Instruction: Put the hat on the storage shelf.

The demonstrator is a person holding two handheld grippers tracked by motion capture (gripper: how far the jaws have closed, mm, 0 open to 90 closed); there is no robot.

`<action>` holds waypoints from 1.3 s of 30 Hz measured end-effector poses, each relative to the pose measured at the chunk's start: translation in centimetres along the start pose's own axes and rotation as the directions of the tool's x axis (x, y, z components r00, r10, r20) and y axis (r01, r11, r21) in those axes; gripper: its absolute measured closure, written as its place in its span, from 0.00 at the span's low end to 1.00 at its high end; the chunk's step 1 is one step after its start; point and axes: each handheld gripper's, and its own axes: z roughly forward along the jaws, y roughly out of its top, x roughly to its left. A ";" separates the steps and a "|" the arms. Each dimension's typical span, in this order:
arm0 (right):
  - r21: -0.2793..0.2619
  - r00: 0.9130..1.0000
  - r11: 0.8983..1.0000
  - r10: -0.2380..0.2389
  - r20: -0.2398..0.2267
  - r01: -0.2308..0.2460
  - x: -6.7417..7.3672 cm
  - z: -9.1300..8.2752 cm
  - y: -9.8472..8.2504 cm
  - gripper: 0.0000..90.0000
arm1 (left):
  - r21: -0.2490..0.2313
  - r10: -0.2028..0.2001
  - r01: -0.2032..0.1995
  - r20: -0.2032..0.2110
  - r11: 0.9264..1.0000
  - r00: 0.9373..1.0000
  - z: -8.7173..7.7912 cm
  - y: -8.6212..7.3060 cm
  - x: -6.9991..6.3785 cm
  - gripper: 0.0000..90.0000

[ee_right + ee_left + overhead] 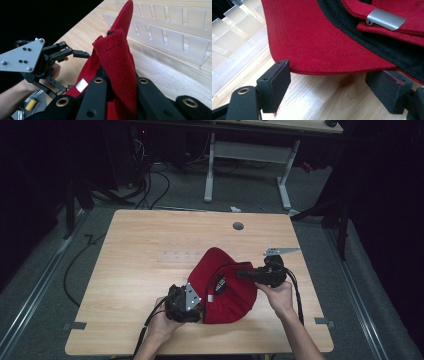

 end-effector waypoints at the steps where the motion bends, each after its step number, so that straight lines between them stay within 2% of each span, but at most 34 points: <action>1: 0.004 1.000 1.000 -0.004 0.003 0.004 0.0 0.1 0.0 0.95 | 0.007 0.008 -0.008 0.002 1.000 1.000 0.0 0.0 0.0 0.23; 7: 0.021 1.000 1.000 0.001 0.005 -0.001 -0.2 0.1 -0.1 0.95 | -0.020 -0.003 0.003 0.018 1.000 1.000 -0.5 0.3 -0.1 0.25; 9: 0.025 1.000 1.000 0.002 0.003 -0.002 -0.4 0.0 -0.2 0.95 | -0.037 -0.025 0.026 0.028 0.999 0.999 -0.8 0.6 0.0 0.26; 12: 0.033 1.000 0.999 0.006 0.002 -0.006 -0.4 0.0 -0.2 0.95 | -0.039 -0.026 0.027 0.027 0.999 0.999 -0.9 0.7 0.1 0.26; 16: 0.055 1.000 0.998 0.024 -0.012 -0.023 -0.8 0.4 -0.7 0.95 | -0.057 -0.075 0.078 0.051 0.995 0.996 -1.4 1.0 0.5 0.27; 17: 0.057 0.999 0.998 0.027 -0.018 -0.026 -0.9 0.4 -0.7 0.95 | -0.057 -0.075 0.078 0.051 0.995 0.996 -1.4 1.0 0.5 0.27; 18: 0.060 0.999 0.998 0.032 -0.027 -0.030 -0.9 0.5 -0.7 0.95 | -0.076 -0.084 0.088 0.052 0.993 0.995 -1.6 1.2 0.7 0.28; 23: 0.068 0.999 0.997 0.025 -0.045 -0.022 -0.6 0.6 -0.7 0.95 | -0.083 -0.082 0.086 0.046 0.993 0.996 -1.8 1.4 1.0 0.28; 29: 0.075 0.997 0.996 0.043 -0.065 -0.038 -0.6 0.9 -0.7 0.95 | -0.082 -0.078 0.082 0.051 0.993 0.996 -1.8 1.4 1.0 0.30; 32: 0.074 0.996 0.997 0.040 -0.084 -0.033 -0.5 1.1 -0.6 0.95 | -0.088 -0.079 0.085 0.073 0.992 0.994 -1.8 1.4 0.7 0.33; 33: 0.078 0.996 0.997 0.032 -0.082 -0.025 -0.3 1.5 -0.7 0.95 | -0.090 -0.061 0.067 0.063 0.994 0.996 -1.8 1.4 0.5 0.36; 35: 0.088 0.995 0.996 0.039 -0.097 -0.030 -0.2 1.9 -0.7 0.95 | -0.091 -0.067 0.073 0.067 0.993 0.996 -1.8 1.6 0.6 0.42; 37: 0.090 0.995 0.995 0.038 -0.095 -0.030 -0.2 2.0 -0.8 0.95 | -0.090 -0.075 0.081 0.066 0.993 0.995 -1.9 1.6 0.7 0.44; 38: 0.091 0.995 0.995 0.037 -0.091 -0.029 -0.1 2.1 -0.8 0.95 | -0.086 -0.071 0.077 0.067 0.993 0.995 -2.0 1.7 0.7 0.44; 39: 0.093 0.995 0.995 0.041 -0.095 -0.032 -0.1 2.0 -0.7 0.95 | -0.084 -0.059 0.065 0.067 0.994 0.996 -2.1 1.7 0.7 0.50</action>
